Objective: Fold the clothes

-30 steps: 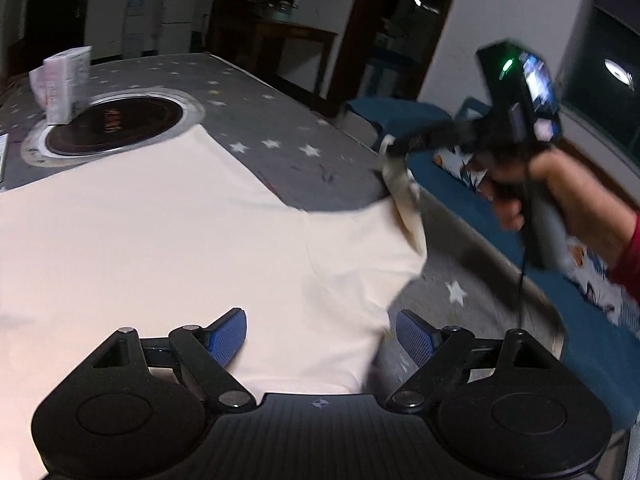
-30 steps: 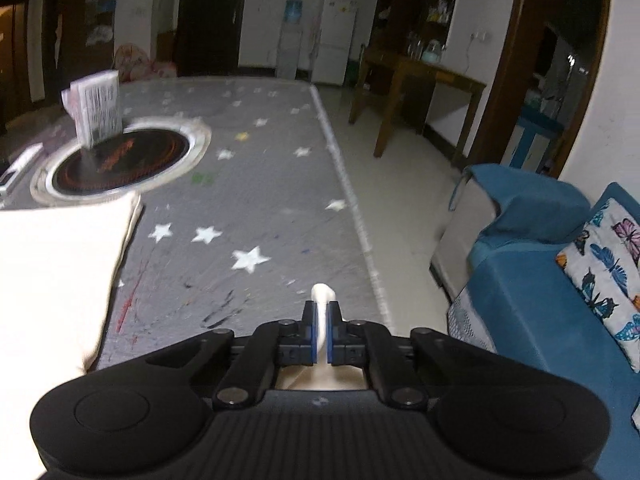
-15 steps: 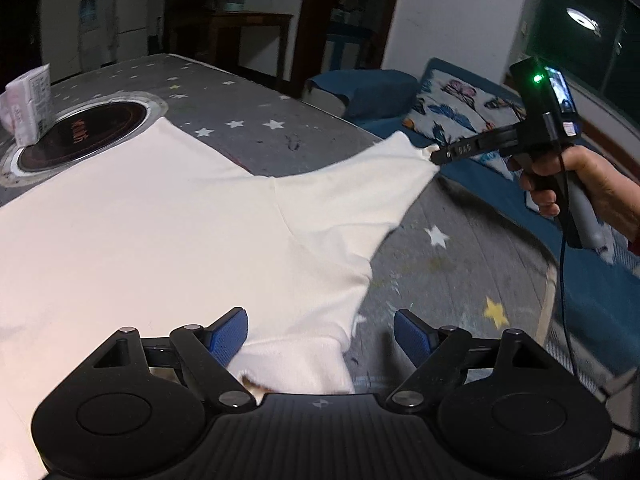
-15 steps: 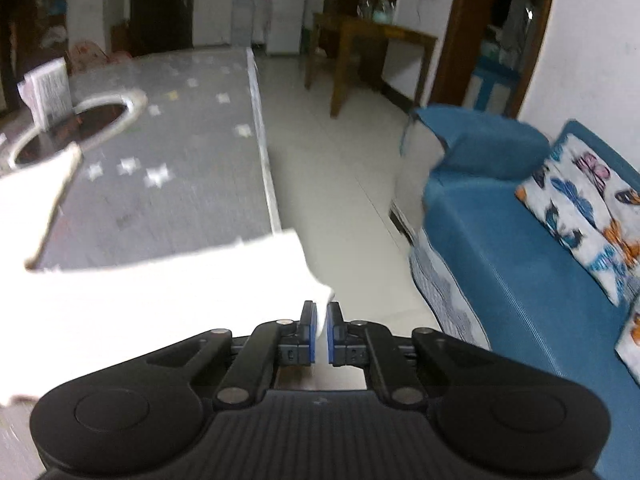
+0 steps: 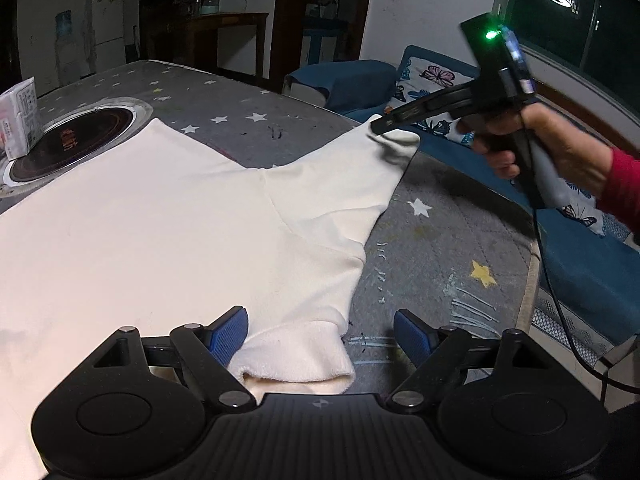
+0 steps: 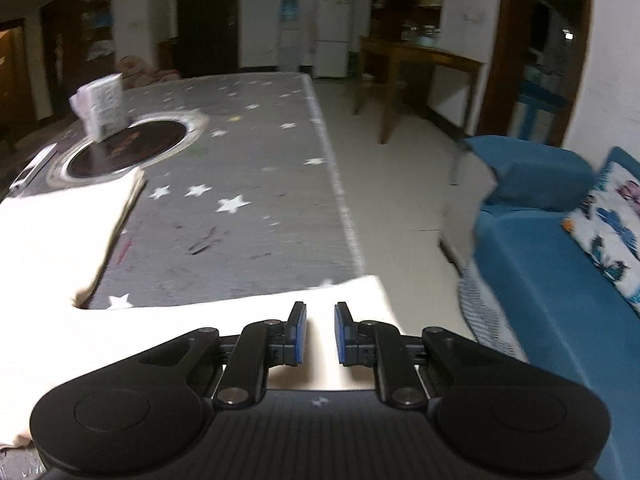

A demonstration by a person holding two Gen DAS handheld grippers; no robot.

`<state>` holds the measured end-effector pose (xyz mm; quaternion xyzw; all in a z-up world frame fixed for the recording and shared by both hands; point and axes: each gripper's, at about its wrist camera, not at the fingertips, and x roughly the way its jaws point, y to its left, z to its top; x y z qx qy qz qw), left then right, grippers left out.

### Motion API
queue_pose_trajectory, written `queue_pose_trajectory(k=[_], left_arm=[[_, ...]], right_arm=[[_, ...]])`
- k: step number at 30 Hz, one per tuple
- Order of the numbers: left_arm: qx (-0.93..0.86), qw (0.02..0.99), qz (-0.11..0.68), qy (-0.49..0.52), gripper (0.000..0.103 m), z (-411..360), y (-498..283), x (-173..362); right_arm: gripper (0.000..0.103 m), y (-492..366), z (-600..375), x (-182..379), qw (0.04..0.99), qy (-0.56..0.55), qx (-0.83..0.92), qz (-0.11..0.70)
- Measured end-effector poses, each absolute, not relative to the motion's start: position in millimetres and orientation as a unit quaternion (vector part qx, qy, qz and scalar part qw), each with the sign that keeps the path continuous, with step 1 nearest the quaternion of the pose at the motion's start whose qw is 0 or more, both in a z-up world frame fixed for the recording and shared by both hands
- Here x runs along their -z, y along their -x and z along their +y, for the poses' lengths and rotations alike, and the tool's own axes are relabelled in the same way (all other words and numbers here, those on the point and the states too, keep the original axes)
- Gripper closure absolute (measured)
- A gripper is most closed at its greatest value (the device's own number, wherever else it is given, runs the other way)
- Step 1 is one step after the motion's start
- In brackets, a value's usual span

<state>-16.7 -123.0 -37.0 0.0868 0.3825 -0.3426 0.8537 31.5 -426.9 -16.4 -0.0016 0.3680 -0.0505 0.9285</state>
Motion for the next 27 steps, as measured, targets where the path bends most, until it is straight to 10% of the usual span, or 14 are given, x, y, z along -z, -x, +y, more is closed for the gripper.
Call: queue_pose_trajectory(k=[27], left_arm=[[0.302,0.881,0.364,-0.035,0.020,-76.0,22.4,25.0]], right_arm=[[0.086,34.6,-311.8,11.1,0.908,0.100,-0.148,0.380]])
